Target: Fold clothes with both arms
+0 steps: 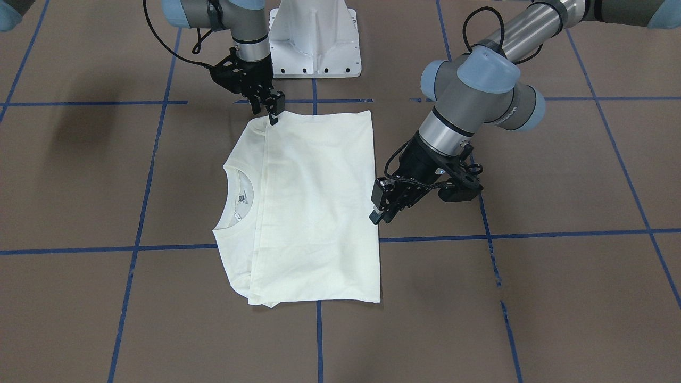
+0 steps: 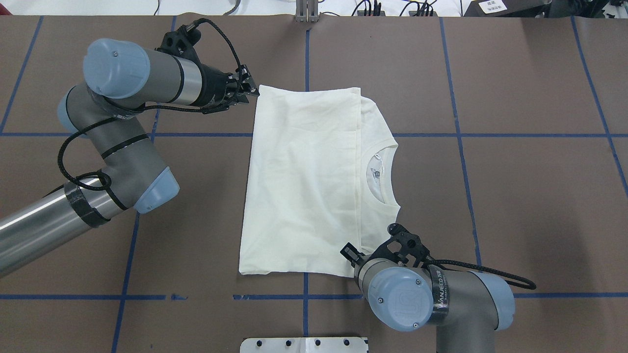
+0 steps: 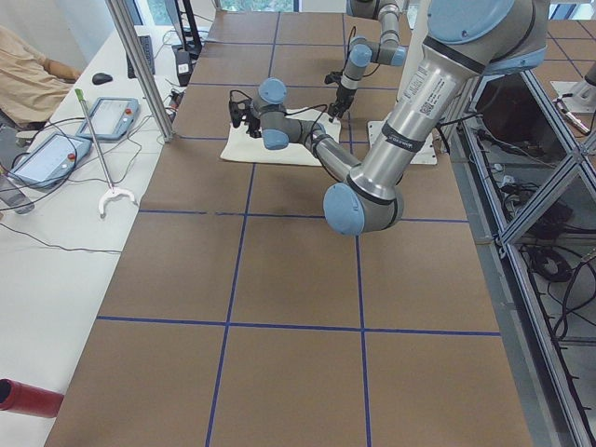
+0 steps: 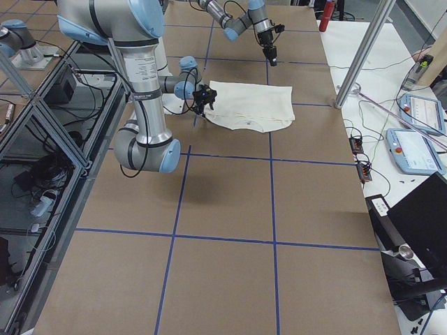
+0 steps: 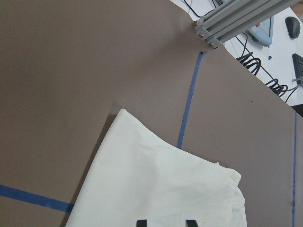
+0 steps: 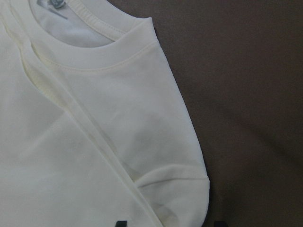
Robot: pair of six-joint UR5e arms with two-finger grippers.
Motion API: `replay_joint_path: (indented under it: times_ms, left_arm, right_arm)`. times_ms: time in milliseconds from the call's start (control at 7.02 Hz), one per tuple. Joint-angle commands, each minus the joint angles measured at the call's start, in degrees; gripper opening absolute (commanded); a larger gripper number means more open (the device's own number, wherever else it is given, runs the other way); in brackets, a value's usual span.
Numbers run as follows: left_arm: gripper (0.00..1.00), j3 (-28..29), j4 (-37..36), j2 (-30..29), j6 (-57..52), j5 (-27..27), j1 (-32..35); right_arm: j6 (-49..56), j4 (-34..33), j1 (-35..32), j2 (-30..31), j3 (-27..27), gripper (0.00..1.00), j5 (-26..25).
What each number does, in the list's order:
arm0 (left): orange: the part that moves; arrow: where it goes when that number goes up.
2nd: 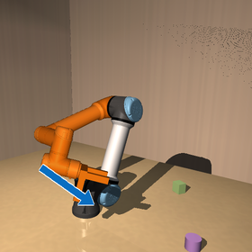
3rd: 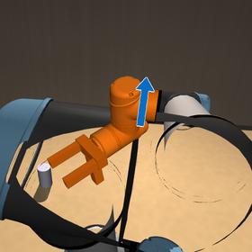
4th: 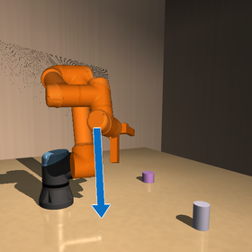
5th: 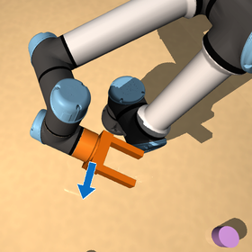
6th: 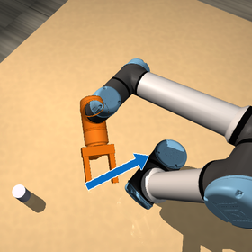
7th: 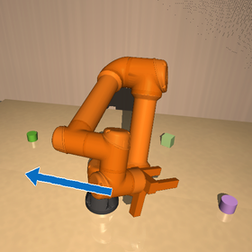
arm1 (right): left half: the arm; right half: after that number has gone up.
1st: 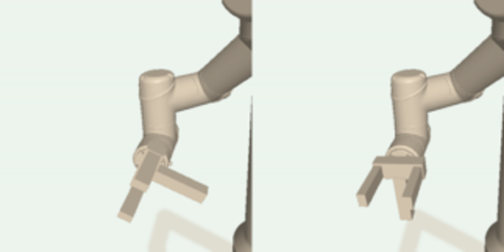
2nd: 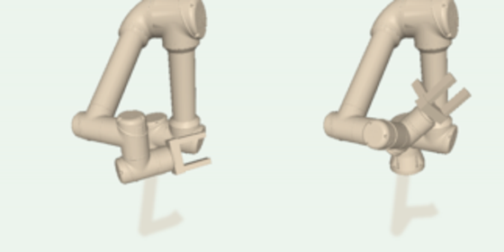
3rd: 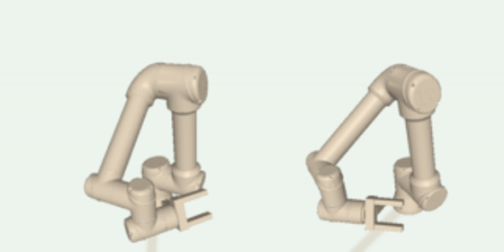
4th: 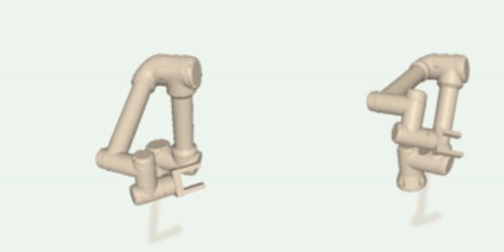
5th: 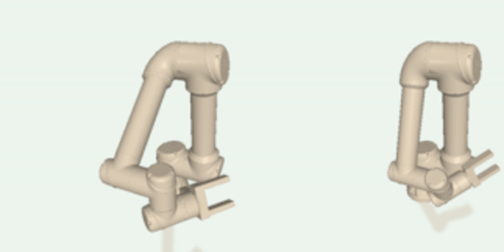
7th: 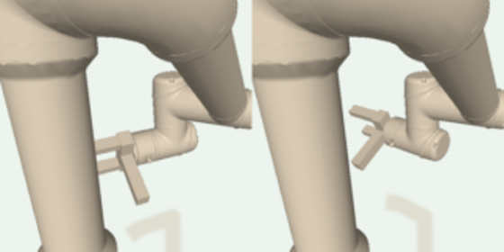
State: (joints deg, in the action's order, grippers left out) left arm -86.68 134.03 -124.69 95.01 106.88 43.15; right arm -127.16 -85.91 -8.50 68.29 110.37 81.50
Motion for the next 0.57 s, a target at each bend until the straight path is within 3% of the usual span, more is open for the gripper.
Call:
replay_joint_path:
  times_ms: [0, 428]
  left_arm:
    - [0.38, -0.6, 0.0, 0.6, 0.0, 0.0, 0.0]
    - [0.38, -2.1, 0.0, 1.6, 0.0, 0.1, 0.0]
  right_arm:
    - [0.5, 0.0, 0.1, -0.3, -0.5, 0.67, 0.3]
    - [1.0, -0.1, 0.1, -0.7, -1.6, 0.67, 1.7]
